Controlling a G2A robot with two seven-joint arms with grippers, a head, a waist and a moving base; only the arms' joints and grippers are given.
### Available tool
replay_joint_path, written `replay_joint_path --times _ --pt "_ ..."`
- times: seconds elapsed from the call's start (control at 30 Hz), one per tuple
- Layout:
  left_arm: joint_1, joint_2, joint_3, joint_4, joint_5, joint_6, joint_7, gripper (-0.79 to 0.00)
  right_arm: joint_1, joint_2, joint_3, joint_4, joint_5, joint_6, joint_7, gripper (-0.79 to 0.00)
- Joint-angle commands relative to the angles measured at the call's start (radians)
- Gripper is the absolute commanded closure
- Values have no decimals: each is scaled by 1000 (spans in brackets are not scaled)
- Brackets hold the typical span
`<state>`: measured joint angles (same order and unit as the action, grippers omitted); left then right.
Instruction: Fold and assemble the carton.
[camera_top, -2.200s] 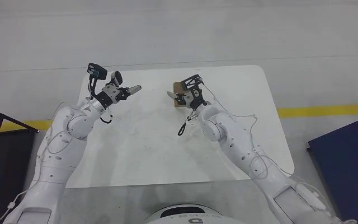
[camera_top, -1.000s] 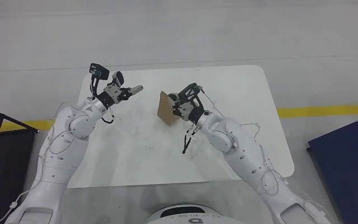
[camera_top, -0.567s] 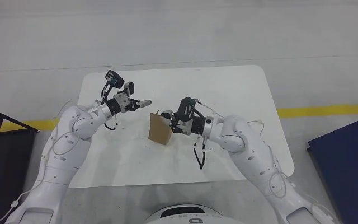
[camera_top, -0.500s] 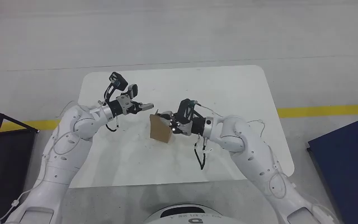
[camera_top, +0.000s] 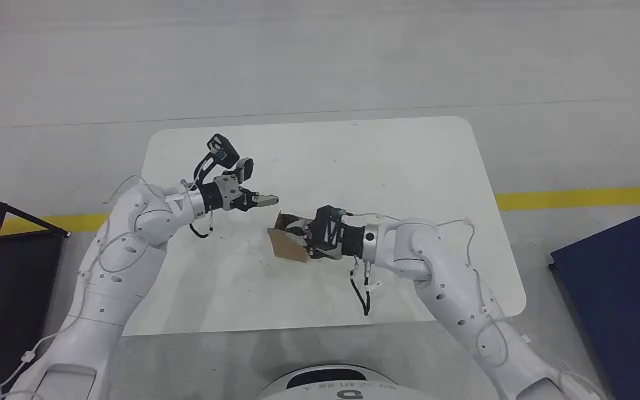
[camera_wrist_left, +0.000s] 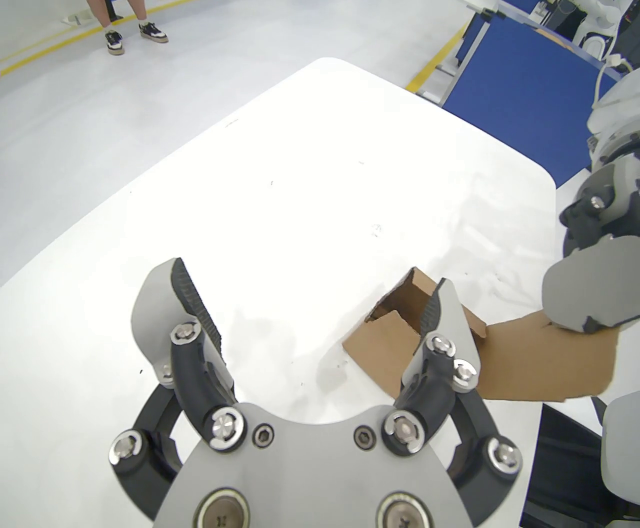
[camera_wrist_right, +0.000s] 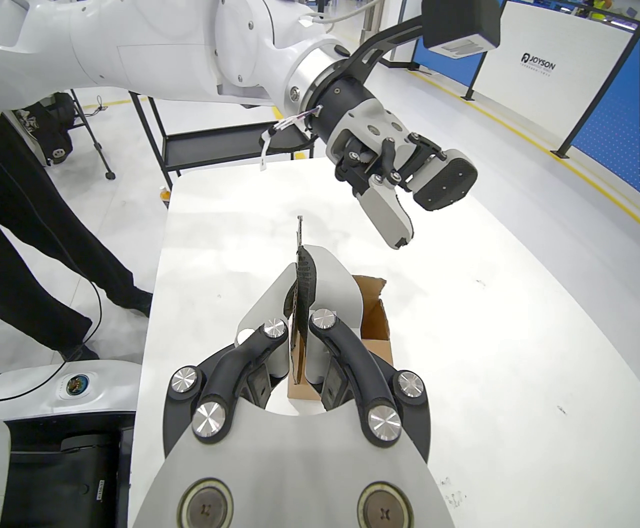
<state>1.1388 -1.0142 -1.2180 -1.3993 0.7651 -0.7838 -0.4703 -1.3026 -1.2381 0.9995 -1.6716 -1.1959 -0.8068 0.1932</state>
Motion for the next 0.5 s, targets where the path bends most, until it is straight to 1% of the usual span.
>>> replay_joint_path --times 0.0,0.2,0.27,0.3,0.33,0.37,0.47 --pt "3 1 -1 -2 3 5 3 -785 -9 5 12 -6 8 -9 11 0" --pt "2 2 3 -7 -3 6 3 -785 -36 17 38 -31 29 -9 34 0" --pt "3 2 4 -9 -10 6 1 -785 -43 20 40 -37 45 -18 41 -166" --pt "4 3 3 -11 -11 3 -5 -785 -46 21 42 -40 51 -20 44 -342" --pt "5 5 1 -13 -12 0 -12 -785 -48 23 43 -44 56 -21 49 -680" --pt "8 6 -2 -18 -14 -6 -18 -785 -52 24 46 -50 61 -22 53 -785" --pt "19 12 -5 -37 -34 -46 -50 -785 -68 29 70 -71 93 -14 27 -785"
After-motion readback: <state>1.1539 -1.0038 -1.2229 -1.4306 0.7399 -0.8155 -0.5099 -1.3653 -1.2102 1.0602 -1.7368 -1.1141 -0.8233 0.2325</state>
